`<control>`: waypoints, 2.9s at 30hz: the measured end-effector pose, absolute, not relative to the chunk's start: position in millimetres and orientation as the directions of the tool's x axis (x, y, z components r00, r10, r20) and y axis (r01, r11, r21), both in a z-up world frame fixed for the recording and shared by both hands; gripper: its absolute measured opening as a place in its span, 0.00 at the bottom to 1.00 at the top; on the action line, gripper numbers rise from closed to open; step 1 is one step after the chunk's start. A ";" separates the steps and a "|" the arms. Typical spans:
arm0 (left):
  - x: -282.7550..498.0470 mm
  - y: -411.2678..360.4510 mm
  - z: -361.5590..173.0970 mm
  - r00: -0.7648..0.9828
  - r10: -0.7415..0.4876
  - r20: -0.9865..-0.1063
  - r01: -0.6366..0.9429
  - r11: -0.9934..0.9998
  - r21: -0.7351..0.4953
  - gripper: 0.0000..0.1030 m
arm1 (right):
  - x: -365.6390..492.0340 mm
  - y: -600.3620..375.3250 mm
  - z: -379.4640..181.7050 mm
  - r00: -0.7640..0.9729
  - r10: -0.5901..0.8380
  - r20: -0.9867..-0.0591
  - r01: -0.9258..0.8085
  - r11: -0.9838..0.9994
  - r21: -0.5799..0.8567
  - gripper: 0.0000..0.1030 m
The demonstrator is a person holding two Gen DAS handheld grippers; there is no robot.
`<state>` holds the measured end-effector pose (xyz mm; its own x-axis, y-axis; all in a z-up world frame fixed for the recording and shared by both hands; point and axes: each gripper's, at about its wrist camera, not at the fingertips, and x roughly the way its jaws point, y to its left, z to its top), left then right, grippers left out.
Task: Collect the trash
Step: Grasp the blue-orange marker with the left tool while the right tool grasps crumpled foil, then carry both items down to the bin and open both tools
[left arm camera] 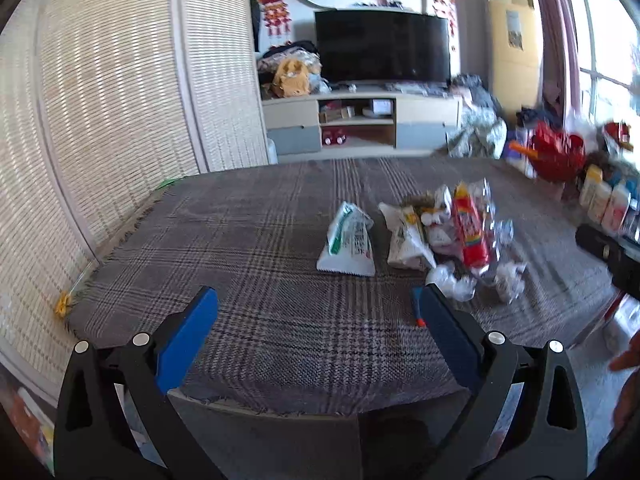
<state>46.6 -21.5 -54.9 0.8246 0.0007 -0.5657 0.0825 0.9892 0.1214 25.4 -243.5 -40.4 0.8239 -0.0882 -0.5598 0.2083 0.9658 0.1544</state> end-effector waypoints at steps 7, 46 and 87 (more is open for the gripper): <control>64.7 -43.9 -85.3 0.781 -0.050 -0.623 0.164 0.978 0.128 0.92 | 56.4 -247.6 -65.6 0.743 -0.077 -0.665 0.188 0.977 0.098 0.97; 124.1 -84.6 -156.8 0.661 -0.169 -0.731 0.309 0.949 0.061 0.13 | 111.6 -255.1 -134.3 0.645 0.084 -0.760 0.072 0.983 0.169 0.06; 90.7 -61.4 -136.3 0.678 -0.229 -0.699 0.289 0.957 -0.034 0.10 | 135.4 -282.8 -132.7 0.695 0.081 -0.714 0.087 0.977 0.196 0.24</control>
